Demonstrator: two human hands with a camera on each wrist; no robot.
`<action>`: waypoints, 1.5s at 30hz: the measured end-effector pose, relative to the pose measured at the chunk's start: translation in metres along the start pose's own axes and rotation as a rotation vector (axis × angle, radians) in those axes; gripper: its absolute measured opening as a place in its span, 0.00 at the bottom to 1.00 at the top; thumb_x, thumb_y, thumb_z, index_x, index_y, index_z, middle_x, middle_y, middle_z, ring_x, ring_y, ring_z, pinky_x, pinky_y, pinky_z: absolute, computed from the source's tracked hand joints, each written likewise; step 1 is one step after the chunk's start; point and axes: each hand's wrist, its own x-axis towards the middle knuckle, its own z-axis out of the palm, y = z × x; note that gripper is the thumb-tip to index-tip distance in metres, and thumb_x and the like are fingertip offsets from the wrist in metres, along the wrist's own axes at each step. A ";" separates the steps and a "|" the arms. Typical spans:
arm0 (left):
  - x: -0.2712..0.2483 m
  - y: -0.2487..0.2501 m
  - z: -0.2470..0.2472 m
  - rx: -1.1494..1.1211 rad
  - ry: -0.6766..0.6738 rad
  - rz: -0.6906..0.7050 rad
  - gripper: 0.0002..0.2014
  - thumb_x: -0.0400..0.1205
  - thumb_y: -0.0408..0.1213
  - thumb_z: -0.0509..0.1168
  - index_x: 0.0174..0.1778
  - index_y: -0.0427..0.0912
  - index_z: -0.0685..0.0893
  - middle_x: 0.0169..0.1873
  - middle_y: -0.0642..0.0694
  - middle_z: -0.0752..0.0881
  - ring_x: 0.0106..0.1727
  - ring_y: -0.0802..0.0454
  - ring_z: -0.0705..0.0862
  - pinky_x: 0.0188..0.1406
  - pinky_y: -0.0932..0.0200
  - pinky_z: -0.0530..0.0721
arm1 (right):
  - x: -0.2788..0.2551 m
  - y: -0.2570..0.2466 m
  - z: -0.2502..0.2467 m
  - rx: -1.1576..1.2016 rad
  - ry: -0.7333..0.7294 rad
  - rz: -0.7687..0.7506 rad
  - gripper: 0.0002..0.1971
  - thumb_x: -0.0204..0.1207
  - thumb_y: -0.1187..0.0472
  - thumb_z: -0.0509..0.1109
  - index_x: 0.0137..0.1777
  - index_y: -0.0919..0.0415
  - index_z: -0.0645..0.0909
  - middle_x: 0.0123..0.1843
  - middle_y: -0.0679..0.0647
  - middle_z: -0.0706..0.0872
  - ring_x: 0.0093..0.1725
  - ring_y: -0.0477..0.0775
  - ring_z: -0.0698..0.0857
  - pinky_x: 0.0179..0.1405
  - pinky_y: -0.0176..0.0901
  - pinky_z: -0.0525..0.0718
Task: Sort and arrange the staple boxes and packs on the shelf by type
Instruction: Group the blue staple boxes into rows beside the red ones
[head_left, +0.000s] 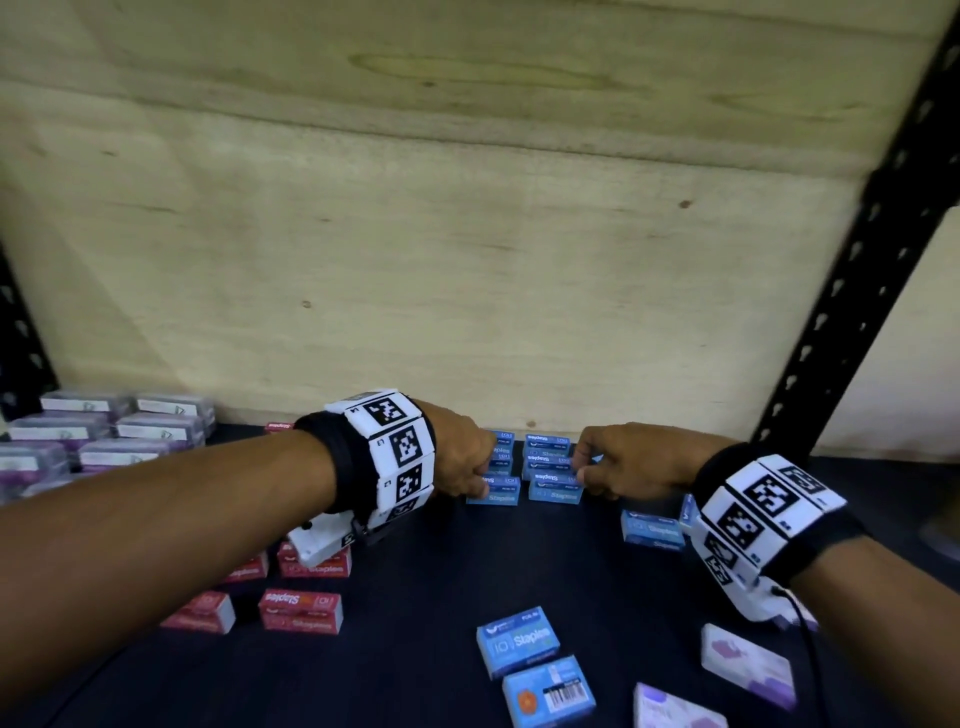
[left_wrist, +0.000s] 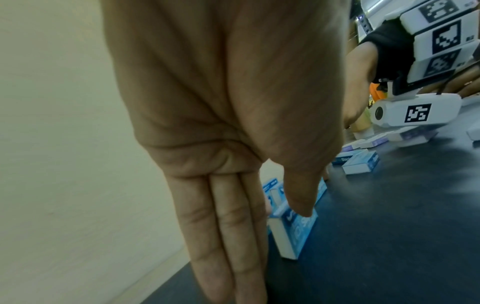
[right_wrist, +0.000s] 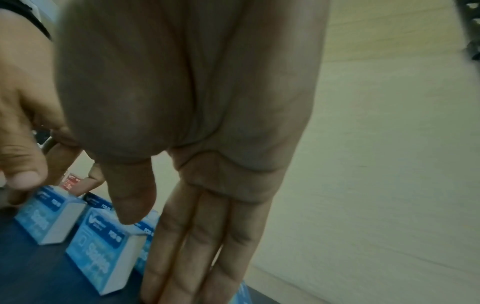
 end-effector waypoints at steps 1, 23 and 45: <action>-0.002 0.000 0.000 0.010 0.006 -0.017 0.21 0.86 0.53 0.59 0.67 0.41 0.72 0.47 0.46 0.81 0.46 0.49 0.77 0.48 0.53 0.77 | -0.003 0.000 0.000 0.009 -0.004 0.007 0.09 0.84 0.49 0.64 0.60 0.49 0.78 0.51 0.44 0.85 0.52 0.47 0.83 0.60 0.45 0.80; -0.055 0.056 0.023 -0.171 -0.122 0.188 0.22 0.74 0.56 0.74 0.58 0.49 0.83 0.51 0.54 0.85 0.40 0.61 0.78 0.38 0.64 0.77 | -0.053 0.034 0.010 -0.057 -0.027 0.200 0.21 0.63 0.51 0.86 0.53 0.47 0.80 0.52 0.47 0.87 0.52 0.50 0.86 0.53 0.42 0.83; -0.038 0.031 0.016 -0.111 0.056 0.108 0.14 0.78 0.41 0.74 0.58 0.45 0.84 0.45 0.53 0.80 0.46 0.55 0.77 0.33 0.65 0.72 | -0.035 0.009 0.017 -0.039 -0.037 0.021 0.12 0.68 0.50 0.82 0.43 0.46 0.80 0.41 0.41 0.83 0.40 0.43 0.80 0.41 0.38 0.76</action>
